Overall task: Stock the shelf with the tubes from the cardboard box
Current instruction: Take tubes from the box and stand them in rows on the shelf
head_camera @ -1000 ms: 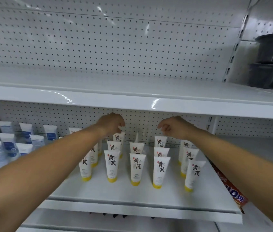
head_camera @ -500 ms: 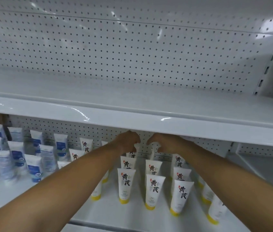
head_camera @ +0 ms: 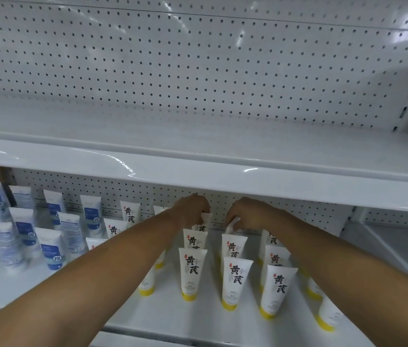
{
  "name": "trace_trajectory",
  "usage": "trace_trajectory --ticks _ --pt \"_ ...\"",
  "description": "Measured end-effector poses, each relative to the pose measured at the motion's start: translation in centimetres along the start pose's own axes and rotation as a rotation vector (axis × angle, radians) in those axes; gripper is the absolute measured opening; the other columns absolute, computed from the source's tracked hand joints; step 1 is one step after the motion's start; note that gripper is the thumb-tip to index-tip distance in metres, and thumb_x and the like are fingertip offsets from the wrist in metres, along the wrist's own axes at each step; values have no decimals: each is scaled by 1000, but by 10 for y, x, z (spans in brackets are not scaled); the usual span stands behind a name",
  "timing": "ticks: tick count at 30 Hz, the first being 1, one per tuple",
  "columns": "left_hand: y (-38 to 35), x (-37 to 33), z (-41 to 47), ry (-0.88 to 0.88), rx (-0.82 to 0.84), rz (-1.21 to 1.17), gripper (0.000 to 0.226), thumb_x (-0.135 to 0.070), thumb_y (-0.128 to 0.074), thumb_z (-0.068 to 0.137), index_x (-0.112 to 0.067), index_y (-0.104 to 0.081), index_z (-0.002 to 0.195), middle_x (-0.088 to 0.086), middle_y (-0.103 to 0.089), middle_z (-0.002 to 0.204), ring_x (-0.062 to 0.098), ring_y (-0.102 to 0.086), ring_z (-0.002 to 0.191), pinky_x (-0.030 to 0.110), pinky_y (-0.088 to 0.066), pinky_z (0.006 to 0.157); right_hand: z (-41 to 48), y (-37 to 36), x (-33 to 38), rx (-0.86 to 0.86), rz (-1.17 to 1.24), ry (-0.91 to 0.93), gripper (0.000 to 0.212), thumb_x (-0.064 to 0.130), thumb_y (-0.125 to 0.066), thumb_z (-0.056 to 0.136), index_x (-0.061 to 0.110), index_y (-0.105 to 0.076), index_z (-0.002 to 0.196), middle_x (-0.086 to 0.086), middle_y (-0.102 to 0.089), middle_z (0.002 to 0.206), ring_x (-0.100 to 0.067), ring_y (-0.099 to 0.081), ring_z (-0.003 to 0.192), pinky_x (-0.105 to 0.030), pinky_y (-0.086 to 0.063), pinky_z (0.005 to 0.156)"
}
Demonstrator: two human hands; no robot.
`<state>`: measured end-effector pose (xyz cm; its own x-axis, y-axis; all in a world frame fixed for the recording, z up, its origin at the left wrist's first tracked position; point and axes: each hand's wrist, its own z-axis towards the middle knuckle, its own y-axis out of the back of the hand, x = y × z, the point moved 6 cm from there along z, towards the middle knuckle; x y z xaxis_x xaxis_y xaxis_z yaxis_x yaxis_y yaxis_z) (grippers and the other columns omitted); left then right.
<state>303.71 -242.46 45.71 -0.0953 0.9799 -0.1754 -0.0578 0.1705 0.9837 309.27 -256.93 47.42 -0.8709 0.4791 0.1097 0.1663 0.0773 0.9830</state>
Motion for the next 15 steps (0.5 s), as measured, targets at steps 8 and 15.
trace_trajectory --ticks 8,15 --pt "-3 4 4 1 -1 -16 30 -14 -76 81 -21 -73 110 1 -69 115 22 -65 104 36 -54 87 -2 -3 -9 -123 23 -89 34 23 -73 85 19 -70 119 1 -64 124 -19 -59 113 -35 -48 98" --pt "-4 6 3 0 5 -38 26 -13 -77 79 -19 -75 105 4 -72 110 22 -67 99 36 -56 85 1 -7 -16 -134 23 -116 32 24 -69 87 18 -69 119 1 -67 117 -19 -61 104 -22 -40 80"
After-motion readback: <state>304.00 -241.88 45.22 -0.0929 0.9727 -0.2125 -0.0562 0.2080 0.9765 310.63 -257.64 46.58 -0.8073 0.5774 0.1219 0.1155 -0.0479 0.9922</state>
